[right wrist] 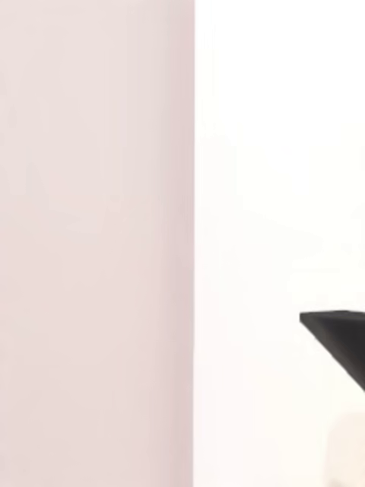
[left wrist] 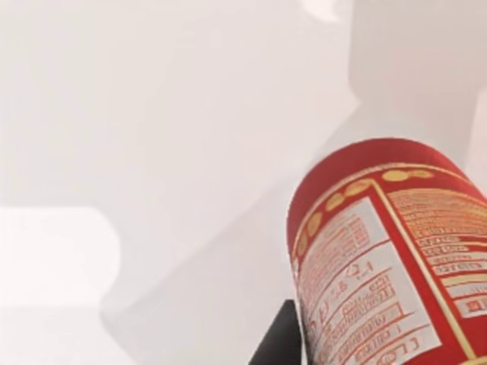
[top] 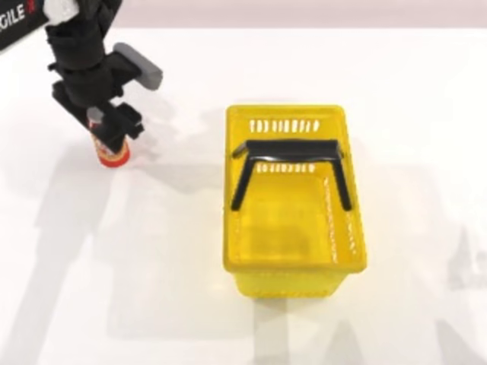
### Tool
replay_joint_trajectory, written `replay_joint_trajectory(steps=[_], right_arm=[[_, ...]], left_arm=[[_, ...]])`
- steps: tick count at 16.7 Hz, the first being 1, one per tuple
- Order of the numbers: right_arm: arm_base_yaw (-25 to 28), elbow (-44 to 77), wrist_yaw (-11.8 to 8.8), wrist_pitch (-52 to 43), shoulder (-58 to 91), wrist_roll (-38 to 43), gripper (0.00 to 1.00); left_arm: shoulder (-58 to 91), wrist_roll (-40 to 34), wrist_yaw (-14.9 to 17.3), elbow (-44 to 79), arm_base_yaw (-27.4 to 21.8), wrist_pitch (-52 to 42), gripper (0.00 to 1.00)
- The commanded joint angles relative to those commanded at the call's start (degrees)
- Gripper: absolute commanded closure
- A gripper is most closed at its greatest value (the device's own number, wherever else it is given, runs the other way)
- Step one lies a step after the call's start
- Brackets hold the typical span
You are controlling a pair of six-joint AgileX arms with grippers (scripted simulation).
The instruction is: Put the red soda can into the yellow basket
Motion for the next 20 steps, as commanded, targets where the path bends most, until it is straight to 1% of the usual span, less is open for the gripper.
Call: replay_joint_trajectory(steps=[3,4,13,14,15,17,18,20], right_arm=[[0.00,0.00,0.00,0.00,0.00,0.00,0.00],[0.00,0.00,0.00,0.00,0.00,0.00,0.00],[0.00,0.00,0.00,0.00,0.00,0.00,0.00],[0.00,0.00,0.00,0.00,0.00,0.00,0.00],[0.00,0.00,0.00,0.00,0.00,0.00,0.00],[0.00,0.00,0.00,0.00,0.00,0.00,0.00],[0.00,0.00,0.00,0.00,0.00,0.00,0.00],[0.00,0.00,0.00,0.00,0.00,0.00,0.00]], left_arm=[[0.00,0.00,0.00,0.00,0.00,0.00,0.98],[0.00,0.00,0.00,0.00,0.00,0.00,1.00],[-0.05,0.07,0.00,-0.01,-0.09,0.01,1.00],[-0.17,-0.12,0.45,-0.26,-0.15,0.60,1.00],[-0.37,-0.51,1.38,-0.77,-0.27,1.79,1.00],[-1.03,-1.84,4.54,-2.49,-0.68,6.00,1.00],[-1.46,-2.76,6.69,-3.67,-0.96,9.01,1.00],[-2.54,-5.10,12.01,-6.66,-1.63,16.83,1.00]])
